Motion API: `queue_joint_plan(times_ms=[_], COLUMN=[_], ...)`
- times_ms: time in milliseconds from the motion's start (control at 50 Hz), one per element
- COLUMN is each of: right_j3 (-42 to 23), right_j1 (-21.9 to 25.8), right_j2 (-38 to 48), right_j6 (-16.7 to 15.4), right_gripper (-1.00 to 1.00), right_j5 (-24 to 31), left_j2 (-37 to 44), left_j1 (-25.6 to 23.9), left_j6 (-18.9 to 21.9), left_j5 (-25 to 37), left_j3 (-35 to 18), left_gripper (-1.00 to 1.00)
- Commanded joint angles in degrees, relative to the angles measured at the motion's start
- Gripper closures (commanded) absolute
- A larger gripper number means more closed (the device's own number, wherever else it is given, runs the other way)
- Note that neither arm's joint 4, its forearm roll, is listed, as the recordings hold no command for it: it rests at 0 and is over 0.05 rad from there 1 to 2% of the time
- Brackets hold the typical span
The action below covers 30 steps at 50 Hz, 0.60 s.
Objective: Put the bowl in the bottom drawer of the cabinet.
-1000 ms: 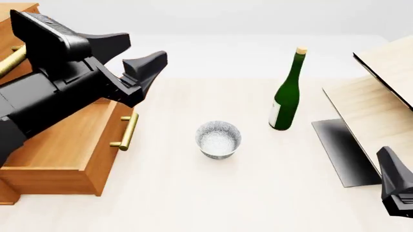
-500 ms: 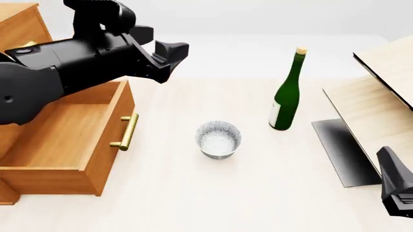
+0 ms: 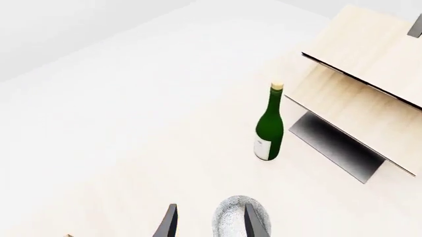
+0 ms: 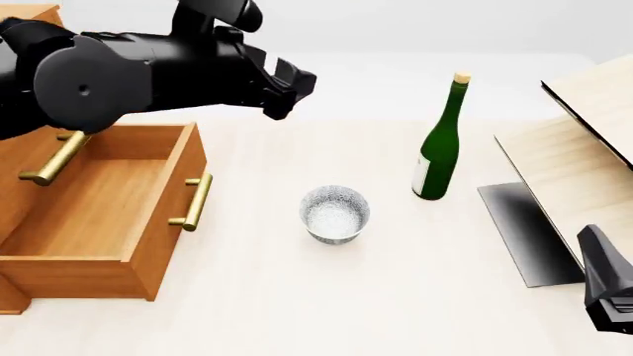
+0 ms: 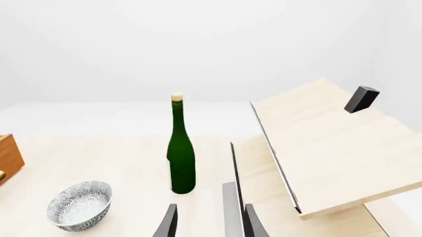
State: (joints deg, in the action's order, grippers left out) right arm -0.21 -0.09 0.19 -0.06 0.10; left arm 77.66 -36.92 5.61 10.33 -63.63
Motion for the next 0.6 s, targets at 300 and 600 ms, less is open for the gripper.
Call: queue_joint_plan(times_ms=[300,600], right_j3=[0.0,0.0], right_j1=[0.0,0.0], right_j2=[0.0,0.0], right_j6=[0.0,0.0], right_gripper=[-1.00,-1.00], right_j5=[0.0,0.0], left_j2=[6.2,10.0], left_j1=[-3.2,-4.1], left_j6=[-2.7,-3.6], left_j5=[7.1,8.7], left_j3=[-6.0,-9.0], left_gripper=[-1.00,-1.00])
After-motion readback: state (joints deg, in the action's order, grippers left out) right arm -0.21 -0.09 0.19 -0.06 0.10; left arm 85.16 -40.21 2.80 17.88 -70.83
